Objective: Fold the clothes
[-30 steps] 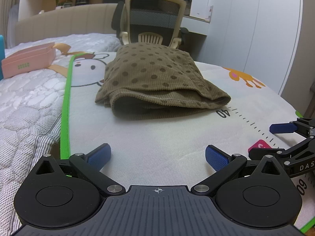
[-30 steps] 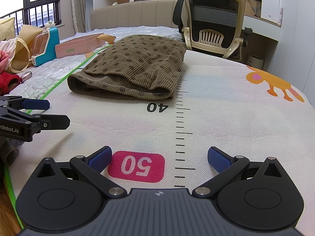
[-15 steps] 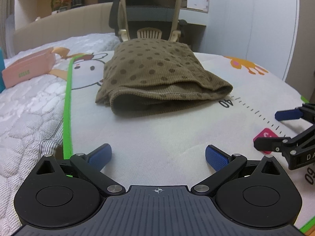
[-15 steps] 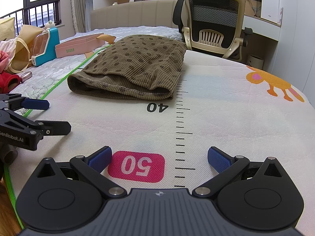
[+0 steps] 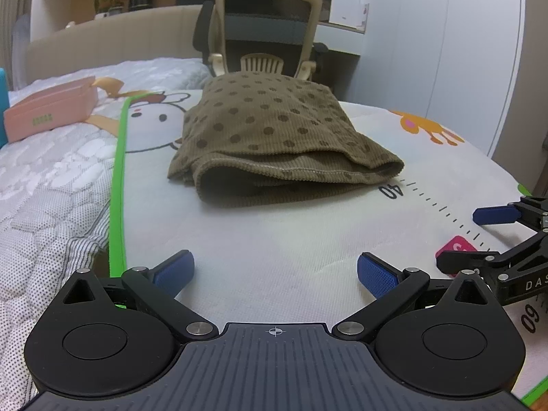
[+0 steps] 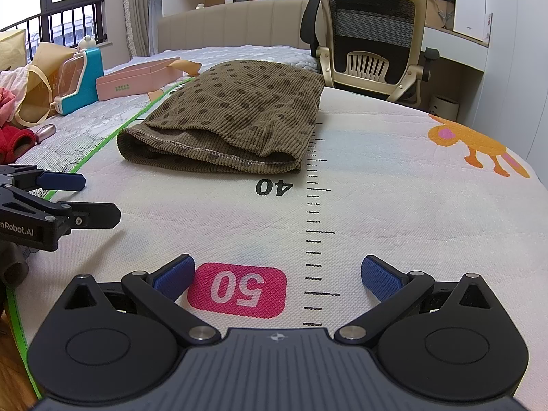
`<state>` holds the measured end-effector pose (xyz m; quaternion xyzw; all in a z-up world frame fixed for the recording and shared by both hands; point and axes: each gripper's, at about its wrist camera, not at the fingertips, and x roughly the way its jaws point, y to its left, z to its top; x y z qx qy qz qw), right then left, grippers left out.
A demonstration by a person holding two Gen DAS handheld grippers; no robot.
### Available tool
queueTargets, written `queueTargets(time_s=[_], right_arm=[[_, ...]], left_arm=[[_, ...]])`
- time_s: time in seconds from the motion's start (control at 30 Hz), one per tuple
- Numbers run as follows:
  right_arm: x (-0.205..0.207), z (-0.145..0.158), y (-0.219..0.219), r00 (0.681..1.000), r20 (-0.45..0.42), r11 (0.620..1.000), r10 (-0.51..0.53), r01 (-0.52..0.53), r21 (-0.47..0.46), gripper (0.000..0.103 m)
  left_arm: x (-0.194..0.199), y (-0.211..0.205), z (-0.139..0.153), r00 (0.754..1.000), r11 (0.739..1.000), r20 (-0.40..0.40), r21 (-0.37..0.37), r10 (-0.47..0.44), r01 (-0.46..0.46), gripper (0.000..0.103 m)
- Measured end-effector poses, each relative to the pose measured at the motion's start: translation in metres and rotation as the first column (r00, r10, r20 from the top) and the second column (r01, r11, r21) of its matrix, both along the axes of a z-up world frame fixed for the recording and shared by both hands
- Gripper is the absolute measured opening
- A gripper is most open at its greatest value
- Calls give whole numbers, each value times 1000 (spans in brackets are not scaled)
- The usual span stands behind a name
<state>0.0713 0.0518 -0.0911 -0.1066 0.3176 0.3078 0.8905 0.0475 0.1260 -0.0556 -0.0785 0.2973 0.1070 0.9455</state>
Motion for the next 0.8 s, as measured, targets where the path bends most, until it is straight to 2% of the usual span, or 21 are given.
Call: queueTargets(time_s=[0.8], right_arm=[[0, 0, 0, 1000, 0, 1000, 1, -1, -1, 103]], left_arm=[[-1, 1, 0, 1000, 1000, 9, -9, 0, 0, 103]])
